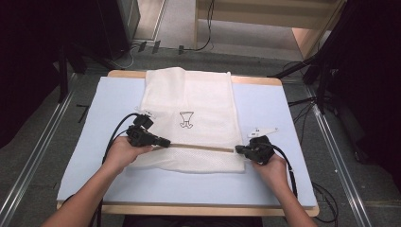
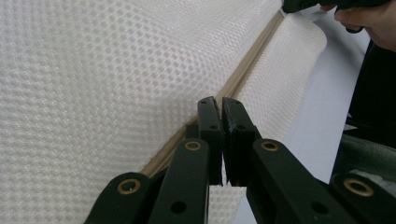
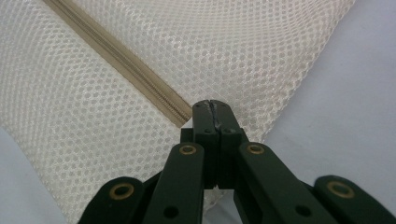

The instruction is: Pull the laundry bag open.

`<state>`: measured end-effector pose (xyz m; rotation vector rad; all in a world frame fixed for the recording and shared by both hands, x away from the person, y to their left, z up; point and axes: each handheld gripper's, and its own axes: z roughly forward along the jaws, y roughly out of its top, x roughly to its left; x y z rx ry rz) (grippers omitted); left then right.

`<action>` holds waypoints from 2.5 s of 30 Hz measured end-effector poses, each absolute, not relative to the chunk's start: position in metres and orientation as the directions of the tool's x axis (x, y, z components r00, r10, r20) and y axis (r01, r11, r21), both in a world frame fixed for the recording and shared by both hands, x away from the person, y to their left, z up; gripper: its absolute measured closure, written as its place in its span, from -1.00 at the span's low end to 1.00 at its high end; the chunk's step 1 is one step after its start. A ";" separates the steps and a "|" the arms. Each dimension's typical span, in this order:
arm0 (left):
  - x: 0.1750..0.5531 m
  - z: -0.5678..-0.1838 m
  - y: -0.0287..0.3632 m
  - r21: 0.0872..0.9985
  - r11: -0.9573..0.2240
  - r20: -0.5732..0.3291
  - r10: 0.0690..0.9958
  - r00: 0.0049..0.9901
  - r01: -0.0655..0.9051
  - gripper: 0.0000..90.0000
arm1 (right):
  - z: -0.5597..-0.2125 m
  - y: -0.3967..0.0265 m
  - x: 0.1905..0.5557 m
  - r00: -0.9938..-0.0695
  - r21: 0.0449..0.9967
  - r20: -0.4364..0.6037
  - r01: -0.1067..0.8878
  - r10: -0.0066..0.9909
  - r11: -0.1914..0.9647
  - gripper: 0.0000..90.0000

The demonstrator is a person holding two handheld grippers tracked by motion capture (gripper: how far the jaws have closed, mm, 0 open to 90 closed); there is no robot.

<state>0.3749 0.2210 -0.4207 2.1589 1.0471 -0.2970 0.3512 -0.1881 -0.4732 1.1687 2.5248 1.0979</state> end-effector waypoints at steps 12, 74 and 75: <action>0.373 -0.418 0.232 0.499 -0.418 -0.465 0.610 0.642 0.759 0.98 | -0.473 -0.188 0.351 -0.686 0.677 0.157 0.599 0.711 0.429 1.00; 0.356 -0.418 0.333 0.503 -0.249 -0.472 0.723 0.504 0.828 0.97 | -0.476 -0.192 0.352 -0.720 0.697 0.148 0.562 0.678 0.445 1.00; 0.356 -0.418 0.336 0.502 -0.248 -0.471 0.725 0.502 0.829 0.97 | -0.476 -0.192 0.352 -0.721 0.697 0.151 0.563 0.676 0.444 1.00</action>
